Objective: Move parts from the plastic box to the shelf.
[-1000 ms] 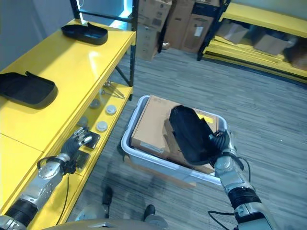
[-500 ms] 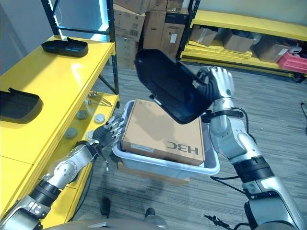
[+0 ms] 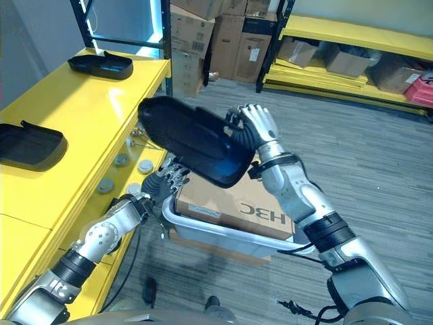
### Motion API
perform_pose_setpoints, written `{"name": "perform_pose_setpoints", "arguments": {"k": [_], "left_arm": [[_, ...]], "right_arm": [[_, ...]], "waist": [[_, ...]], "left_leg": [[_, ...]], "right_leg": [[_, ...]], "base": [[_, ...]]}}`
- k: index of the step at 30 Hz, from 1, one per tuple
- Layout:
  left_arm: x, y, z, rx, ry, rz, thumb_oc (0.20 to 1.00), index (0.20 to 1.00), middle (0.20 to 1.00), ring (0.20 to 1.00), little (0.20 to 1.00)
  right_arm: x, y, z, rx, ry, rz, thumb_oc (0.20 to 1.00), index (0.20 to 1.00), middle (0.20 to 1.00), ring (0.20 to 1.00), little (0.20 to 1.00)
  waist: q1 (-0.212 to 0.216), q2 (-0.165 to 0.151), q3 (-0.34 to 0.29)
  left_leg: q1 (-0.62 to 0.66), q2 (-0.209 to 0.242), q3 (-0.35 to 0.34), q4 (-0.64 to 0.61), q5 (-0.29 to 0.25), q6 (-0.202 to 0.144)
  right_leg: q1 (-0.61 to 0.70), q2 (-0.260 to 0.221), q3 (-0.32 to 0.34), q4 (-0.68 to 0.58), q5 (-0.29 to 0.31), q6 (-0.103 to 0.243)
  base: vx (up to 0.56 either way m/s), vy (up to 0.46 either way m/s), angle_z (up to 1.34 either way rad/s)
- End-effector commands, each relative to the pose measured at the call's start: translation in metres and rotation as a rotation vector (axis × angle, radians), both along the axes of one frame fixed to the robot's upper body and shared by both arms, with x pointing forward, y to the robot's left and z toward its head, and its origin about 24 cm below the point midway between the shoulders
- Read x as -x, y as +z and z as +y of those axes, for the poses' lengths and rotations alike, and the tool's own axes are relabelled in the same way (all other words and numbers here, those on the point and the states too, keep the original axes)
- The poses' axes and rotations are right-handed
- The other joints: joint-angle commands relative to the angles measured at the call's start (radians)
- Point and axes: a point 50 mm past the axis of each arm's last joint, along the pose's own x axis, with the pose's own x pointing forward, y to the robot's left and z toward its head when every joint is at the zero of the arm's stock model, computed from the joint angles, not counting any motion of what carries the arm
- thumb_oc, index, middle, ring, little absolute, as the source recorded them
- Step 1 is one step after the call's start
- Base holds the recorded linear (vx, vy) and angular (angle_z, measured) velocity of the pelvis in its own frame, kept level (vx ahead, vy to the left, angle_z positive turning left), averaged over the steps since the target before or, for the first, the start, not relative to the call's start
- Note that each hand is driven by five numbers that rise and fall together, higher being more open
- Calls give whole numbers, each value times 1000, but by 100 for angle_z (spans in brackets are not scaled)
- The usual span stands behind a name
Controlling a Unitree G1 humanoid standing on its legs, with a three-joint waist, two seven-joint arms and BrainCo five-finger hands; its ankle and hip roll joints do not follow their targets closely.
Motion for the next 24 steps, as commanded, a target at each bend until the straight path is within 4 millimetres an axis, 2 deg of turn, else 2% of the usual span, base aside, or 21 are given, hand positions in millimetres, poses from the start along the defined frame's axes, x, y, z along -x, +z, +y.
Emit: {"name": "perform_pose_setpoints", "arguments": {"k": [1, 7, 8, 9, 10, 11, 17, 18, 24], "left_arm": [[-13, 25, -17, 69, -30, -110, 1000, 1000, 1000, 1000, 1000], [-16, 28, -19, 75, -12, -133, 1000, 1000, 1000, 1000, 1000], [-18, 34, -20, 86, 19, -163, 1000, 1000, 1000, 1000, 1000], [-19, 35, -20, 94, 26, -172, 746, 746, 746, 746, 746], [-20, 39, -19, 107, 38, -189, 347, 347, 347, 347, 347], [-21, 41, -18, 107, 50, -202, 200, 200, 200, 200, 200], [-27, 58, -6, 155, 247, -285, 200, 200, 200, 200, 200], [-27, 61, -1, 159, 305, -300, 200, 200, 200, 200, 200], [-25, 66, 4, 171, 394, -338, 200, 200, 200, 200, 200]], "right_arm": [[-2, 55, 29, -24, 149, -198, 200, 200, 200, 200, 200], [0, 51, 47, -57, 241, -140, 200, 200, 200, 200, 200], [3, 45, 58, -101, 303, -99, 200, 200, 200, 200, 200], [4, 43, 60, -116, 318, -88, 200, 200, 200, 200, 200], [7, 41, 64, -139, 340, -72, 200, 200, 200, 200, 200], [8, 39, 66, -153, 353, -65, 200, 200, 200, 200, 200], [21, 18, 83, -341, 437, 73, 200, 200, 200, 200, 200], [26, 8, 88, -397, 447, 117, 200, 200, 200, 200, 200], [41, -11, 103, -529, 516, 209, 200, 200, 200, 200, 200]], "waist": [[39, -8, -36], [46, -8, -38], [48, -7, -37], [48, -7, -36], [49, -8, -35], [49, -8, -35], [44, -9, -25], [42, -10, -21], [40, -9, -5]], "left_leg": [[88, 55, 11, -2, -104, -38], [86, 52, 4, -2, -103, -38], [83, 51, 1, -2, -102, -38], [83, 51, 0, -2, -102, -38], [83, 50, 0, -2, -102, -37], [83, 50, 0, -2, -102, -37], [83, 47, 0, -2, -103, -33], [82, 46, 1, -2, -104, -32], [72, 39, 3, -2, -103, -27]], "right_leg": [[10, -30, -22, -3, -22, 29], [11, -30, -23, -4, -22, 28], [10, -30, -25, -3, -21, 28], [9, -31, -25, -3, -21, 28], [9, -31, -25, -2, -21, 28], [8, -31, -25, -2, -21, 28], [3, -30, -18, 0, -21, 25], [0, -30, -15, 0, -20, 25], [-12, -33, -9, 0, -15, 27]], "base": [[-8, -5, 7], [0, 7, 7], [-6, 12, 4], [-9, 13, 4], [0, 0, 0], [0, 0, 0], [0, 0, 0], [0, 0, 0], [-25, 24, -1]]}}
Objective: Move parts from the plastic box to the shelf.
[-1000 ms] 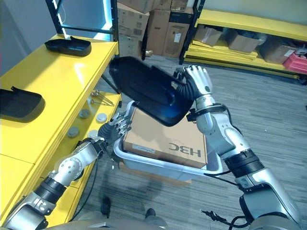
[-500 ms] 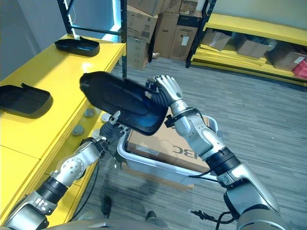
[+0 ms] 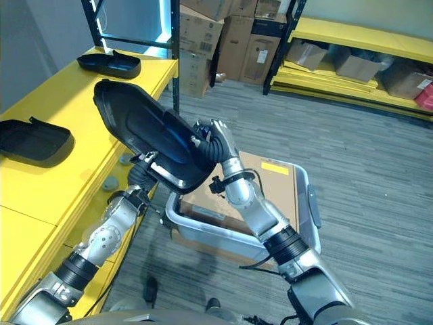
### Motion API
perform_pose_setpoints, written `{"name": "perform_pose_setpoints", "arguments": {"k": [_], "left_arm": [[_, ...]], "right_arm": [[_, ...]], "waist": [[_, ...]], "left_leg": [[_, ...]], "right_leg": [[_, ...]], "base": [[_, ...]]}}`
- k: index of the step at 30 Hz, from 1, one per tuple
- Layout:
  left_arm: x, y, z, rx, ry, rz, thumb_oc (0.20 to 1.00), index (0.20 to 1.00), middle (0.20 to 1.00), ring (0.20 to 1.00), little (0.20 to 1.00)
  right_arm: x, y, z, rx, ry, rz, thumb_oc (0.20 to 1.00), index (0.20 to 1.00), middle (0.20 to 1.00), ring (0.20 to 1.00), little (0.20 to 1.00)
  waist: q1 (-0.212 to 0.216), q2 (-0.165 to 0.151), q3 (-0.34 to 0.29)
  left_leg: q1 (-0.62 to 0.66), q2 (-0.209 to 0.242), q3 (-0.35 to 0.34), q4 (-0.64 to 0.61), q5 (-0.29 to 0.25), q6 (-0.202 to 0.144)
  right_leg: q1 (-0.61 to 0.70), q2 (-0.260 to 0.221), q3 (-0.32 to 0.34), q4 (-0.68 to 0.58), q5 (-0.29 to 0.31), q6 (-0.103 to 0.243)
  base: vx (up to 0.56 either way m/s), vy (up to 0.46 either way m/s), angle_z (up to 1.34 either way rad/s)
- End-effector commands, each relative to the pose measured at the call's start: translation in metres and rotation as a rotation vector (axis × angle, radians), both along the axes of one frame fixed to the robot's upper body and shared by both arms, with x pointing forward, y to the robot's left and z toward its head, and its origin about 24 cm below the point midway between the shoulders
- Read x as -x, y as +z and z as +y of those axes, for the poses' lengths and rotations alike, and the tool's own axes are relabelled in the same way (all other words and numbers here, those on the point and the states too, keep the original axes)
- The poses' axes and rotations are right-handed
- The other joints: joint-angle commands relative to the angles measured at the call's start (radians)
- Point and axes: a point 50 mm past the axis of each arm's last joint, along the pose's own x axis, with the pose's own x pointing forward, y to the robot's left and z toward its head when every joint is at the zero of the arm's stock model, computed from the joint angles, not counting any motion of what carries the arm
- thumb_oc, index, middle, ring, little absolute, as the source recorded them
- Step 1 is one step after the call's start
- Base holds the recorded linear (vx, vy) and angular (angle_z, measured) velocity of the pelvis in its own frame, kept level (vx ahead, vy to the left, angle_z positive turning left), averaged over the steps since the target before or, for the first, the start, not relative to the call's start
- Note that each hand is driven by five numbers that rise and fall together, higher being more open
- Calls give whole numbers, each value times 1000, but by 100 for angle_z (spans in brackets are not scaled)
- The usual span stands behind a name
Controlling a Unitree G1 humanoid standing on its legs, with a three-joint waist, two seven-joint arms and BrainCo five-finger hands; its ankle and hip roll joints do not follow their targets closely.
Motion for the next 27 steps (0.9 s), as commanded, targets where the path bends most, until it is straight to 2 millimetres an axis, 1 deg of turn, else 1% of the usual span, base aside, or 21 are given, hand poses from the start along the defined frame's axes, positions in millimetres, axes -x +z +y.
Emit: {"name": "perform_pose_setpoints", "arguments": {"k": [1, 5, 6, 8, 9, 11, 13, 15, 18, 19, 21, 22, 23, 24, 25, 26, 27], "left_arm": [[-17, 58, -12, 108, 32, -280, 200, 200, 200, 200, 200], [-16, 63, -8, 73, 67, -326, 200, 200, 200, 200, 200], [-15, 65, -4, 20, 97, -351, 200, 200, 200, 200, 200], [-15, 65, 3, -81, 165, -393, 200, 200, 200, 200, 200], [-14, 65, 5, -96, 175, -399, 200, 200, 200, 200, 200], [-14, 66, 15, -204, 258, -444, 200, 200, 200, 200, 200], [-13, 67, 29, -325, 355, -495, 200, 200, 200, 200, 200], [-11, 66, 46, -450, 453, -543, 200, 200, 200, 200, 200], [-6, 66, 72, -620, 547, -586, 200, 200, 200, 200, 200], [-3, 67, 81, -696, 583, -609, 200, 200, 200, 200, 200], [0, 69, 94, -750, 625, -626, 200, 200, 200, 200, 200], [2, 72, 103, -789, 651, -643, 200, 200, 200, 200, 200], [3, 74, 108, -814, 669, -659, 200, 200, 200, 200, 200], [4, 79, 114, -816, 663, -691, 200, 200, 200, 200, 200], [4, 84, 114, -813, 639, -731, 200, 200, 200, 200, 200], [3, 89, 109, -804, 592, -778, 200, 200, 200, 200, 200], [2, 92, 104, -788, 555, -807, 200, 200, 200, 200, 200]], "right_arm": [[29, 22, 44, -119, 325, -57, 200, 200, 200, 200, 200], [36, 19, 53, -149, 409, -23, 200, 200, 200, 200, 200], [37, 14, 50, -213, 422, 17, 1000, 1000, 1000, 1000, 1000], [38, 11, 44, -278, 411, 32, 1000, 1000, 1000, 1000, 1000], [38, 10, 43, -289, 407, 34, 1000, 1000, 1000, 1000, 1000], [37, 7, 33, -381, 361, 59, 1000, 1000, 1000, 1000, 1000], [37, -1, 16, -492, 299, 103, 1000, 1000, 1000, 1000, 1000], [40, -17, -8, -547, 192, 149, 1000, 1000, 1000, 1000, 1000], [48, -44, -44, -589, 29, 206, 1000, 1000, 1000, 1000, 1000], [50, -58, -58, -593, -37, 256, 1000, 1000, 1000, 1000, 1000], [56, -86, -77, -581, -122, 375, 1000, 1000, 1000, 1000, 1000], [63, -112, -89, -565, -180, 495, 1000, 1000, 1000, 1000, 1000], [73, -140, -98, -551, -226, 627, 1000, 1000, 1000, 1000, 1000], [89, -172, -107, -529, -273, 770, 1000, 1000, 1000, 1000, 1000], [104, -193, -112, -502, -306, 880, 1000, 1000, 1000, 1000, 1000], [120, -214, -116, -509, -334, 1021, 1000, 1000, 1000, 1000, 1000], [131, -226, -119, -520, -356, 1096, 1000, 1000, 1000, 1000, 1000]], "waist": [[27, -10, -4], [32, -12, -1], [35, -14, -2], [33, -17, -2], [33, -18, -2], [29, -20, -3], [19, -21, -4], [1, -23, -2], [-27, -24, 2], [-39, -24, 5], [-52, -24, 7], [-57, -24, 8], [-60, -24, 10], [-61, -24, 10], [-64, -23, 11], [-69, -22, 12], [-75, -22, 13]], "left_leg": [[79, 43, 21, -5, -107, -22], [76, 36, 21, -5, -108, -19], [75, 31, 20, -5, -108, -16], [77, 25, 21, -5, -110, -11], [77, 24, 21, -5, -110, -10], [79, 18, 24, -5, -112, -5], [82, 11, 32, -5, -117, 1], [84, 4, 45, -5, -121, 10], [89, -1, 69, -5, -126, 22], [91, -4, 77, -5, -127, 27], [89, -6, 84, -5, -129, 33], [89, -9, 88, -5, -130, 37], [89, -10, 89, -5, -130, 40], [87, -6, 83, -5, -130, 44], [82, -4, 68, -5, -128, 48], [74, -6, 39, -5, -127, 53], [71, -9, 14, -5, -127, 57]], "right_leg": [[-15, -33, 8, -1, -7, 24], [-17, -38, 10, -4, -2, 28], [-19, -42, 12, -5, 2, 31], [-21, -47, 17, -5, 8, 36], [-22, -47, 18, -5, 8, 36], [-26, -53, 24, -5, 14, 42], [-31, -59, 33, -5, 19, 49], [-39, -67, 46, -4, 28, 58], [-55, -77, 64, 9, 38, 74], [-61, -78, 72, 16, 40, 78], [-72, -78, 81, 34, 35, 82], [-82, -78, 86, 49, 31, 83], [-93, -77, 91, 68, 27, 84], [-106, -70, 108, 102, 12, 82], [-111, -55, 133, 124, -4, 75], [-117, -29, 177, 148, -26, 60], [-119, -10, 206, 161, -39, 49]], "base": [[-31, 47, -3], [-10, 64, -1], [9, 91, 1], [16, 100, 1], [16, 86, 1], [20, 111, -4], [23, 144, -11], [11, 154, -12], [-8, 132, -19], [-19, 127, -29], [-26, 111, -31], [-21, 87, -31], [-20, 38, -30], [-15, -32, -19], [-6, -75, -13], [7, -95, -1], [26, -168, 15]]}}
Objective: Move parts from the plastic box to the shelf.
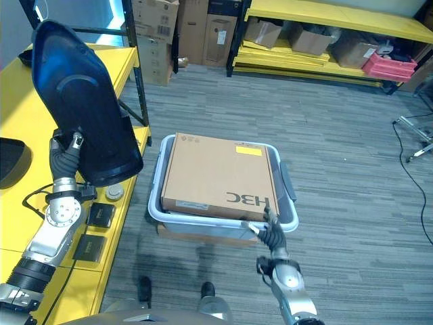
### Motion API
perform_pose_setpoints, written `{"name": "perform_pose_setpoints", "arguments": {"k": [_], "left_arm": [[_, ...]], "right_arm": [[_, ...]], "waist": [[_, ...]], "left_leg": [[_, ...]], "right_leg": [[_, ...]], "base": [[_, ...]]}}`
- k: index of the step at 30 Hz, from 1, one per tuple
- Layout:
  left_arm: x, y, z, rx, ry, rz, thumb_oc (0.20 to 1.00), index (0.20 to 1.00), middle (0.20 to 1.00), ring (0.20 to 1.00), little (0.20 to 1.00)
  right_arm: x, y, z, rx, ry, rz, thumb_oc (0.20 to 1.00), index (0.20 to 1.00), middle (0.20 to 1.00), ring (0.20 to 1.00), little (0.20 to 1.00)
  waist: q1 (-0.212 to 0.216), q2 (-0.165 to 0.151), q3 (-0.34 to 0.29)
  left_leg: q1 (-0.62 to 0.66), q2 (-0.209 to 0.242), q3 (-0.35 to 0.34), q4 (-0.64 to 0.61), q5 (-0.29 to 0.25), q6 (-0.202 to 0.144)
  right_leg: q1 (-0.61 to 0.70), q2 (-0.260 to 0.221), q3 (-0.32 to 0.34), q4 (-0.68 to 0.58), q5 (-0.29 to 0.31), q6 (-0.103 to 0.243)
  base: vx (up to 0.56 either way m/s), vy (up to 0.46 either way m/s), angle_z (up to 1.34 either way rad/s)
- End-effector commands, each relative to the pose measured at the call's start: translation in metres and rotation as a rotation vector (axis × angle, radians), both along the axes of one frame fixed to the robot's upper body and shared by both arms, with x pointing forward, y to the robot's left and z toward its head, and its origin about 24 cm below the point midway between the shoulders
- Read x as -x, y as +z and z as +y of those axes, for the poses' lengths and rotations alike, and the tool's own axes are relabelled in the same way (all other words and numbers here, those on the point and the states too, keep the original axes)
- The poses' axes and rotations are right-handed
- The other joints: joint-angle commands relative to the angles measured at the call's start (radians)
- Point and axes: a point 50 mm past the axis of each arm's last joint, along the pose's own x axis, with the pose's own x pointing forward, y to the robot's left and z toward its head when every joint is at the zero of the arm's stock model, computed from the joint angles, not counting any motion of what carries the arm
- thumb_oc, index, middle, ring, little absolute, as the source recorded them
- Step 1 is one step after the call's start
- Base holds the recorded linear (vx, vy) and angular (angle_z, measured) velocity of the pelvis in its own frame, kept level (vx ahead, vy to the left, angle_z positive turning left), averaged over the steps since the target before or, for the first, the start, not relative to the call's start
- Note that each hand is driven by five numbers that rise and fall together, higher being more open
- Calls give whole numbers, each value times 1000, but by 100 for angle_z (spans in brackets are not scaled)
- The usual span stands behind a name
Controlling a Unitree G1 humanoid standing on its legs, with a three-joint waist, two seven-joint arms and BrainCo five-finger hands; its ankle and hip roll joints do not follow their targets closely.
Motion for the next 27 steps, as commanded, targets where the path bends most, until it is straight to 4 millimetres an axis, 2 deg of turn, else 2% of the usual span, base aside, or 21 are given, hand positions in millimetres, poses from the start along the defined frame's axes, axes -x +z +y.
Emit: {"name": "perform_pose_setpoints", "arguments": {"k": [1, 3, 5, 7, 10, 12, 14, 15, 16, 17, 18, 19, 20, 21, 24, 27], "left_arm": [[-5, 56, -32, -64, -277, -304, 200, 200, 200, 200, 200], [-4, 65, -52, -130, -371, -354, 200, 200, 200, 200, 200], [-3, 69, -59, -122, -417, -361, 200, 200, 200, 200, 200], [-3, 70, -64, -76, -463, -337, 200, 200, 200, 200, 200], [2, 70, -65, -33, -488, -313, 200, 200, 200, 200, 200], [4, 70, -65, -47, -480, -312, 200, 200, 200, 200, 200], [11, 73, -63, -24, -487, -326, 200, 200, 200, 200, 200], [18, 77, -57, -27, -468, -345, 200, 200, 200, 200, 200], [21, 77, -54, -23, -472, -348, 200, 200, 200, 200, 200], [21, 77, -54, -23, -472, -348, 200, 200, 200, 200, 200], [24, 76, -52, -20, -510, -350, 200, 200, 200, 200, 200], [24, 76, -51, -29, -500, -351, 200, 200, 200, 200, 200], [24, 77, -49, -40, -513, -348, 200, 200, 200, 200, 200], [25, 72, -50, -39, -559, -321, 200, 200, 200, 200, 200], [29, 68, -49, -61, -553, -311, 200, 200, 200, 200, 200], [29, 69, -47, -67, -557, -288, 200, 200, 200, 200, 200]], "right_arm": [[23, -31, 11, -141, 67, 211, 1000, 1000, 1000, 1000, 1000], [57, -58, 9, -206, 3, 403, 1000, 1000, 1000, 1000, 1000], [78, -71, 10, -245, -65, 541, 1000, 1000, 1000, 1000, 1000], [110, -84, 14, -316, -124, 772, 1000, 1000, 1000, 1000, 1000], [125, -89, 22, -343, -126, 912, 1000, 1000, 1000, 1000, 1000], [125, -90, 23, -328, -106, 934, 1000, 1000, 1000, 1000, 1000], [118, -90, 24, -275, -66, 945, 1000, 1000, 1000, 1000, 1000], [105, -89, 24, -187, 74, 942, 1000, 1000, 1000, 1000, 1000], [97, -88, 25, -145, 130, 931, 1000, 1000, 1000, 1000, 1000], [97, -88, 25, -145, 131, 931, 1000, 1000, 1000, 1000, 1000], [90, -86, 26, -92, 195, 926, 1000, 1000, 1000, 1000, 1000], [87, -86, 26, -56, 235, 924, 1000, 1000, 1000, 1000, 1000], [85, -85, 24, -56, 228, 910, 1000, 1000, 1000, 1000, 1000], [78, -84, 22, -92, 167, 892, 1000, 1000, 1000, 1000, 1000], [68, -80, 16, -145, 0, 874, 1000, 1000, 1000, 1000, 1000], [80, -78, -4, -79, -99, 933, 1000, 1000, 1000, 1000, 1000]], "waist": [[7, 25, -25], [19, 21, -19], [32, 19, -18], [57, 23, -16], [89, 31, -3], [95, 34, 1], [130, 60, 25], [162, 84, 50], [171, 92, 63], [169, 91, 63], [173, 98, 82], [171, 101, 83], [168, 98, 83], [165, 84, 79], [160, 60, 60], [129, 60, 24]], "left_leg": [[41, 2, -133, -1, -79, 43], [34, -9, -182, -1, -70, 40], [34, -16, -211, -1, -67, 35], [41, -12, -236, 0, -62, 19], [35, 1, -246, 30, -57, -4], [29, 4, -250, 42, -56, -10], [-20, 20, -252, 52, -8, -46], [-72, 38, -228, 33, 48, -91], [-95, 48, -191, 29, 68, -105], [-95, 48, -192, 29, 69, -105], [-115, 77, -93, 38, 88, -119], [-128, 88, -61, 47, 93, -121], [-131, 108, -9, 72, 86, -122], [-115, 115, 20, 131, 45, -109], [-73, 104, 44, 219, -28, -74], [6, 142, 104, 277, -57, -80]], "right_leg": [[-83, 58, 139, 150, -58, -6], [-78, 72, 128, 139, -52, -22], [-68, 81, 125, 120, -50, -33], [-43, 86, 104, 94, -49, -43], [-17, 88, 73, 74, -51, -60], [-11, 88, 63, 68, -50, -63], [4, 96, 27, 53, -51, -74], [36, 104, 0, 29, -62, -74], [50, 104, -23, 18, -62, -73], [51, 104, -24, 17, -61, -73], [69, 98, -83, 17, -67, -70], [67, 95, -109, 19, -65, -69], [61, 82, -149, 19, -62, -66], [48, 58, -181, 21, -51, -67], [14, 19, -220, 35, -26, -66], [-21, -7, -292, 40, -8, -69]], "base": [[-8, -238, 80], [-28, -273, 159], [-15, -240, 135], [-24, -263, 60], [-14, -175, 37], [-30, -113, 19], [-111, -92, 44], [-135, -46, 65], [-91, -32, 73], [-134, -16, 90], [-155, -14, 88], [-246, -1, 88], [-241, 58, 106], [-228, 99, 144], [-173, 132, 124], [-113, 205, 112]]}}
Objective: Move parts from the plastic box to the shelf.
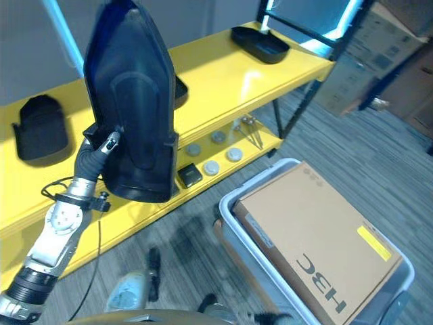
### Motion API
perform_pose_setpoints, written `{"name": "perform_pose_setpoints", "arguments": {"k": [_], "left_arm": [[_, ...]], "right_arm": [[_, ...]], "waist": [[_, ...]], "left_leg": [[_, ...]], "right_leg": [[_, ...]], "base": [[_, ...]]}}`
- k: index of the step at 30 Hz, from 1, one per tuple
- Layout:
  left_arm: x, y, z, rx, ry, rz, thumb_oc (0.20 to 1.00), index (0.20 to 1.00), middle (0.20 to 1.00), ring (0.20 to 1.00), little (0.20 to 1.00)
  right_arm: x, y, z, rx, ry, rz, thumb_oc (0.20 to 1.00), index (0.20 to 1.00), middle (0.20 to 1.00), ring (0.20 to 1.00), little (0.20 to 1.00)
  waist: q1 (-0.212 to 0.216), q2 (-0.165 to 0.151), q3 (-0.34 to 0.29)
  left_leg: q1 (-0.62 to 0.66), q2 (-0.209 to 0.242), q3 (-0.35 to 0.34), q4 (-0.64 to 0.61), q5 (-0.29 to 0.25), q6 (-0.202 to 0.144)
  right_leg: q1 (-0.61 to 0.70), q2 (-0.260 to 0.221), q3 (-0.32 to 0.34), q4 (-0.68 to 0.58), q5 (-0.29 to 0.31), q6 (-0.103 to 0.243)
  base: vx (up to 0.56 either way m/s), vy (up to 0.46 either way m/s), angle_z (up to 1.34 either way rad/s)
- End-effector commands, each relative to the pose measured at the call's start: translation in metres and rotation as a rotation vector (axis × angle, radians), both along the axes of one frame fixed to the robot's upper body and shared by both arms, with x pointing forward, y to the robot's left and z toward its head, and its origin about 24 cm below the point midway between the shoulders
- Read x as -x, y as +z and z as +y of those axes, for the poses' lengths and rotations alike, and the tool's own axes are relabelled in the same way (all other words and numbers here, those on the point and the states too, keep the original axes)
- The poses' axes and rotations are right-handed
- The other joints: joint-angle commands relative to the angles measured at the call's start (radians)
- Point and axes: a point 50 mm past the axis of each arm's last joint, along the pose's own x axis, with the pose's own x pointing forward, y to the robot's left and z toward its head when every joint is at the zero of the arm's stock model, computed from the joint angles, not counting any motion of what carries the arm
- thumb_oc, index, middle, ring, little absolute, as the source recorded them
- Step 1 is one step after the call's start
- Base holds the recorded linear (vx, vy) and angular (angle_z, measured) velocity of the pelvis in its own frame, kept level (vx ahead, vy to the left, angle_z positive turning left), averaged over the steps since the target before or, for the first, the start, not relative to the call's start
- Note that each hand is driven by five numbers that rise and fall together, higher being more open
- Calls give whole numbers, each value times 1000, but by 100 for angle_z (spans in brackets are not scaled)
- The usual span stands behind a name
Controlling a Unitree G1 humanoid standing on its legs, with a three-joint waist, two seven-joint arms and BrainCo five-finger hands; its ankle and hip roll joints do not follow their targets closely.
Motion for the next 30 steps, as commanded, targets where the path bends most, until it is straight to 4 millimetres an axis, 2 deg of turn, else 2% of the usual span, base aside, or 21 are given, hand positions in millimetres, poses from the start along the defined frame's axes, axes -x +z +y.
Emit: {"name": "perform_pose_setpoints", "arguments": {"k": [1, 2, 3, 4, 6, 8, 10, 13, 14, 15, 16, 17, 18, 20, 22, 23, 25, 26, 28, 29, 30], "left_arm": [[7, 42, 3, 71, -44, -177, 200, 200, 200, 200, 200], [7, 42, 4, 81, -41, -174, 200, 200, 200, 200, 200], [7, 43, 2, 82, -67, -177, 200, 200, 200, 200, 200], [10, 44, 0, 67, -88, -183, 200, 200, 200, 200, 200], [14, 42, 0, 43, -104, -189, 200, 200, 200, 200, 200], [22, 46, 2, 39, -160, -220, 200, 200, 200, 200, 200], [24, 50, 2, 32, -179, -233, 200, 200, 200, 200, 200], [24, 52, -1, 42, -212, -219, 200, 200, 200, 200, 200], [23, 52, -4, 40, -216, -212, 200, 200, 200, 200, 200], [21, 51, -7, 40, -222, -207, 200, 200, 200, 200, 200], [17, 48, -14, 58, -244, -203, 200, 200, 200, 200, 200], [16, 47, -16, 72, -251, -201, 200, 200, 200, 200, 200], [16, 46, -24, 86, -280, -205, 200, 200, 200, 200, 200], [17, 45, -34, 96, -303, -213, 200, 200, 200, 200, 200], [19, 45, -38, 100, -307, -220, 200, 200, 200, 200, 200], [17, 46, -38, 120, -299, -212, 200, 200, 200, 200, 200], [13, 45, -35, 149, -268, -180, 200, 200, 200, 200, 200], [11, 44, -34, 162, -247, -171, 200, 200, 200, 200, 200], [8, 44, -31, 206, -237, -141, 200, 200, 200, 200, 200], [7, 44, -31, 214, -240, -136, 200, 200, 200, 200, 200], [4, 38, -32, 231, -261, -83, 200, 200, 200, 200, 200]], "right_arm": [[28, -6, -1, 55, -56, 138, 1000, 1000, 1000, 1000, 1000], [30, -7, -2, 57, -45, 144, 1000, 1000, 1000, 1000, 1000], [35, -8, -1, 48, -58, 149, 1000, 1000, 1000, 1000, 1000], [35, -8, 1, 36, -82, 148, 1000, 1000, 1000, 1000, 1000], [32, -9, 5, 32, -89, 149, 1000, 1000, 1000, 1000, 1000], [28, -11, 13, 11, -72, 135, 1000, 1000, 1000, 1000, 1000], [26, -11, 18, 7, -59, 129, 1000, 1000, 1000, 1000, 1000], [12, -10, 22, 62, -33, 61, 1000, 1000, 1000, 1000, 1000], [7, -9, 21, 64, -50, 41, 1000, 1000, 1000, 1000, 1000], [3, -8, 22, 59, -61, 22, 1000, 1000, 1000, 1000, 1000], [-2, -7, 23, 61, -54, -5, 1000, 1000, 1000, 1000, 1000], [-4, -7, 23, 69, -30, -11, 1000, 1000, 1000, 1000, 1000], [-2, -7, 23, 75, -26, -17, 1000, 1000, 1000, 1000, 1000], [1, -8, 23, 60, -54, -24, 1000, 1000, 1000, 1000, 1000], [4, -9, 24, 28, -75, -26, 1000, 1000, 1000, 1000, 1000], [5, -10, 25, -6, -59, -15, 1000, 1000, 1000, 1000, 1000], [9, -11, 30, -50, 4, 31, 1000, 1000, 1000, 1000, 1000], [15, -13, 32, -73, 32, 61, 1000, 1000, 1000, 1000, 1000], [17, -13, 31, -90, 34, 70, 1000, 1000, 1000, 1000, 1000], [17, -12, 30, -90, 28, 71, 1000, 1000, 1000, 1000, 1000], [23, -11, 20, -31, -1, 138, 1000, 1000, 1000, 1000, 1000]], "waist": [[-36, 63, -63], [-39, 66, -66], [-46, 82, -83], [-46, 92, -89], [-37, 103, -94], [-1, 108, -96], [13, 113, -100], [25, 120, -94], [21, 120, -89], [3, 119, -86], [-36, 115, -79], [-51, 113, -78], [-76, 109, -76], [-93, 100, -82], [-102, 91, -83], [-103, 84, -85], [-98, 70, -91], [-95, 65, -87], [-81, 50, -63], [-79, 46, -56], [-61, 38, -20]], "left_leg": [[177, 101, 23, -104, 8, -24], [184, 102, 28, -112, 7, -27], [224, 94, 48, -169, -31, -41], [240, 79, 70, -224, -48, -39], [246, 58, 68, -274, -49, -31], [228, 8, 33, -310, -36, 14], [240, -8, 4, -327, -56, 26], [231, -31, -14, -332, -61, 63], [219, -37, -9, -331, -44, 77], [216, -45, -37, -332, -45, 87], [216, -59, -95, -332, -45, 101], [215, -64, -117, -332, -45, 106], [211, -77, -172, -332, -40, 111], [202, -98, -227, -333, -33, 113], [207, -113, -250, -327, -40, 117], [205, -125, -263, -324, -46, 119], [186, -136, -266, -290, -47, 117], [184, -136, -258, -249, -72, 114], [124, -151, -223, -112, -108, 105], [107, -153, -218, -62, -104, 101], [-12, -143, -217, 148, -55, 63]], "right_leg": [[-153, 33, 113, 22, 60, 51], [-154, 31, 108, 20, 62, 53], [-147, 26, 102, 8, 61, 75], [-146, 10, 90, 15, 66, 90], [-140, -9, 91, 22, 73, 110], [-149, -59, 73, 67, 91, 124], [-145, -77, 85, 95, 77, 138], [-172, -112, 102, 214, 74, 131], [-192, -120, 99, 237, 96, 114], [-218, -92, 147, 246, 90, 109], [-259, -17, 251, 245, 73, 103], [-266, 11, 287, 237, 64, 101], [-256, 79, 372, 191, 40, 89], [-237, 129, 453, 131, 43, 75], [-236, 144, 492, 105, 58, 77], [-209, 159, 516, 71, 54, 66], [-209, 153, 523, 56, 69, 63], [-199, 153, 533, 55, 60, 60], [-180, 128, 519, 49, 54, 49], [-174, 124, 519, 45, 55, 46], [-143, 117, 512, 33, 59, 26]], "base": [[-71, 278, 162], [-3, 312, 170], [38, 276, 132], [50, 309, 170], [6, 313, 166], [-9, 356, 80], [90, 240, 20], [33, 271, 19], [-35, 109, 22], [6, 119, 33], [84, 75, 42], [111, 49, 78], [91, 17, 102], [85, -13, 112], [91, -88, 112], [79, -177, 84], [54, -167, 33], [37, -137, 15], [15, -113, 4], [22, -73, 2], [60, 9, 2]]}}
